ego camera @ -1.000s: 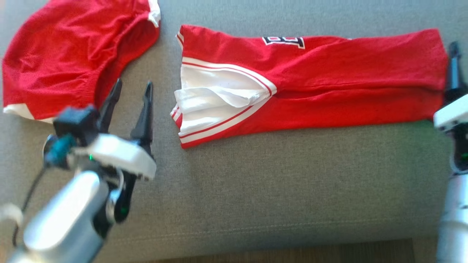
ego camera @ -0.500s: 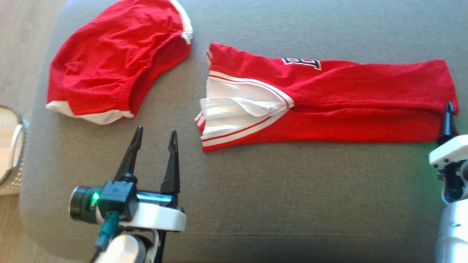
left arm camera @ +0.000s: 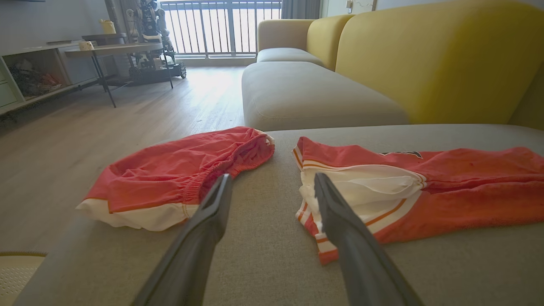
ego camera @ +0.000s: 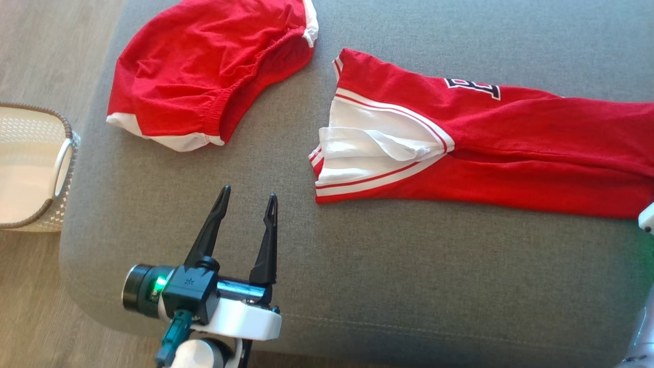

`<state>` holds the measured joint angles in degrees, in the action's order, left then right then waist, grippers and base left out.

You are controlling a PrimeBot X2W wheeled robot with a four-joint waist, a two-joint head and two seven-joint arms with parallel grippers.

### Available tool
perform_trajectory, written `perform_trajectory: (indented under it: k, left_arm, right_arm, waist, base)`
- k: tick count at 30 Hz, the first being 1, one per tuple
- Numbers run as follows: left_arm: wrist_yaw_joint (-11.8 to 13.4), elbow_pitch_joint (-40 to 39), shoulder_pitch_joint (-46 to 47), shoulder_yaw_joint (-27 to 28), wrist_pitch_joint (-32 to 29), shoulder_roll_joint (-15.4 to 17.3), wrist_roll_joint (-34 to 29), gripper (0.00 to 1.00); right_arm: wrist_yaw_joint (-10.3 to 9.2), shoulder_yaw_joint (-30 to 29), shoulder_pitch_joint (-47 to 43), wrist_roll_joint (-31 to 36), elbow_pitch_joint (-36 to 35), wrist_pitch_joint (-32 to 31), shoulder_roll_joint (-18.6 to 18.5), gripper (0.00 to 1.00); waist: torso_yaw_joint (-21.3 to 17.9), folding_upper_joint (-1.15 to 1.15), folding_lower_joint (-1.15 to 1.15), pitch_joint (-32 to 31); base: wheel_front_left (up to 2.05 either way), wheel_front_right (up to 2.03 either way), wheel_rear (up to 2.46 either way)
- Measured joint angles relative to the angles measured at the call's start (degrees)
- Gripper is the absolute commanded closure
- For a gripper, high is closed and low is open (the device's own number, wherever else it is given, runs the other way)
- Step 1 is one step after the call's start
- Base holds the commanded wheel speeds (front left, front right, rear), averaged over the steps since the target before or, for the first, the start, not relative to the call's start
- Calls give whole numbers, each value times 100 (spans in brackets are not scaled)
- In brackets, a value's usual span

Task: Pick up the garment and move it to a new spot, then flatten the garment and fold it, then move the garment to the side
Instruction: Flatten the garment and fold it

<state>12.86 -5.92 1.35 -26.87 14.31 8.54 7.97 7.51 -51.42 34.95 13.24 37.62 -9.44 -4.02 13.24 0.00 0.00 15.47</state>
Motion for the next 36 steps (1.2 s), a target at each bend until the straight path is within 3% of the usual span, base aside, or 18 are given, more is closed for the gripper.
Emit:
perform_trajectory:
  k: [8, 10, 11, 13, 14, 26, 36]
  left_arm:
    - [-291, 53, 1, 193, 0, -181, -136, 0]
    - [-377, 54, 2, 224, 0, -224, -186, 0]
    - [-387, 52, 4, 248, 0, -245, -192, 0]
    - [-459, 49, 12, 335, 0, -292, -192, 0]
    - [-486, 48, 19, 363, 0, -309, -192, 0]
    - [-739, 32, 73, 713, 0, -427, -300, 0]
    - [-911, 26, 127, 732, 0, -469, -398, 0]
  right_arm:
    - [0, -234, 334, 322, 168, -530, 9, 0]
    - [0, -232, 396, 243, 220, -690, 4, 11]
    - [0, -213, 456, 177, 256, -789, 2, 25]
    - [0, -85, 556, 101, 301, -962, -38, 81]
    - [0, 1, 583, 89, 296, -1033, -51, 100]
    - [1, 998, 302, -312, -514, -609, 69, 100]
    - [0, 1397, 1, -504, -1866, -876, -398, 100]
  waist:
    - [-83, 0, 0, 109]
    - [-101, 0, 0, 143]
    - [-107, 0, 0, 167]
    - [-118, 0, 0, 217]
    - [-124, 0, 0, 243]
    - [-710, 0, 0, 211]
    - [-1118, 0, 0, 155]
  base:
    - [0, 0, 0]
    - [0, 0, 0]
    - [0, 0, 0]
    - [0, 0, 0]
    - [0, 0, 0]
    - [0, 0, 0]
    - [0, 0, 0]
